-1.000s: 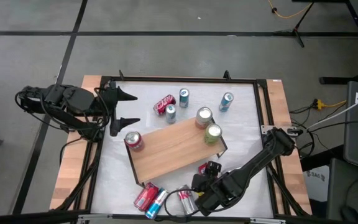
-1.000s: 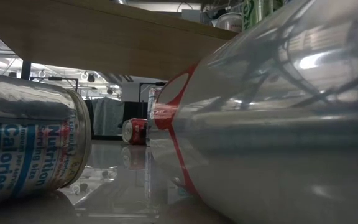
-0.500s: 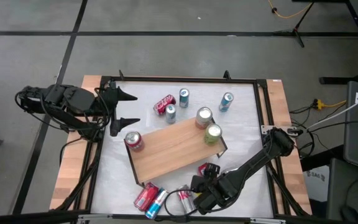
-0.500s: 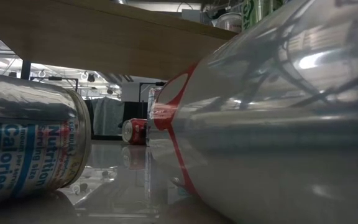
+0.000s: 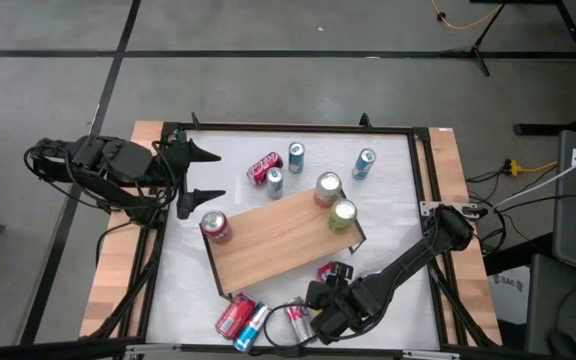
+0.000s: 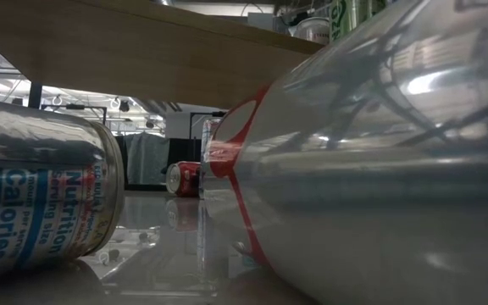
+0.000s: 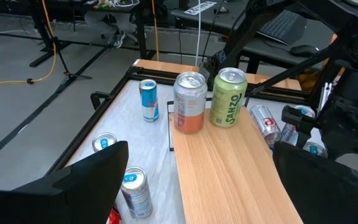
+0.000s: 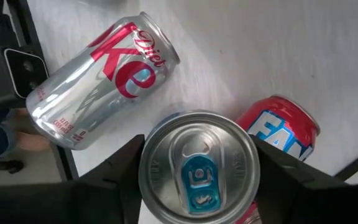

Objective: Place canned beverage on shelf
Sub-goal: Put the blue soda can on the shelf

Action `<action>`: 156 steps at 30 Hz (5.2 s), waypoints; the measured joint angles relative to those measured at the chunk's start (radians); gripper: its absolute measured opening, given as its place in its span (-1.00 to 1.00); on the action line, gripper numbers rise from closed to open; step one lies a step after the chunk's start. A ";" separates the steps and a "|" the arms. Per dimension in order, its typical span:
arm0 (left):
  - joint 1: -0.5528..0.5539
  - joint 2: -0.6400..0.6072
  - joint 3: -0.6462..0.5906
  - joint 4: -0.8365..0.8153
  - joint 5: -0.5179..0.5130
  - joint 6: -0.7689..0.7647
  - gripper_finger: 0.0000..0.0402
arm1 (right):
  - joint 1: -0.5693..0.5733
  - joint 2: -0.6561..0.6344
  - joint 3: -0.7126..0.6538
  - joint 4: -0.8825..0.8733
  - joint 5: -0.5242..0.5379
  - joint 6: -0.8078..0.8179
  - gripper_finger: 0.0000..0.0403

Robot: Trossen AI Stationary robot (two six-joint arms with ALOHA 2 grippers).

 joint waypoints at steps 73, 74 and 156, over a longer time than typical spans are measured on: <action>0.001 0.000 -0.122 0.136 -0.065 -0.004 0.97 | -0.680 -0.132 0.462 -0.325 -0.272 -1.418 0.13; 0.001 0.000 -0.122 0.136 -0.065 -0.003 0.97 | -0.680 -0.130 0.462 -0.324 -0.273 -1.418 0.13; 0.001 0.000 -0.122 0.137 -0.060 -0.003 0.97 | -0.679 -0.085 0.463 -0.326 -0.245 -1.415 0.36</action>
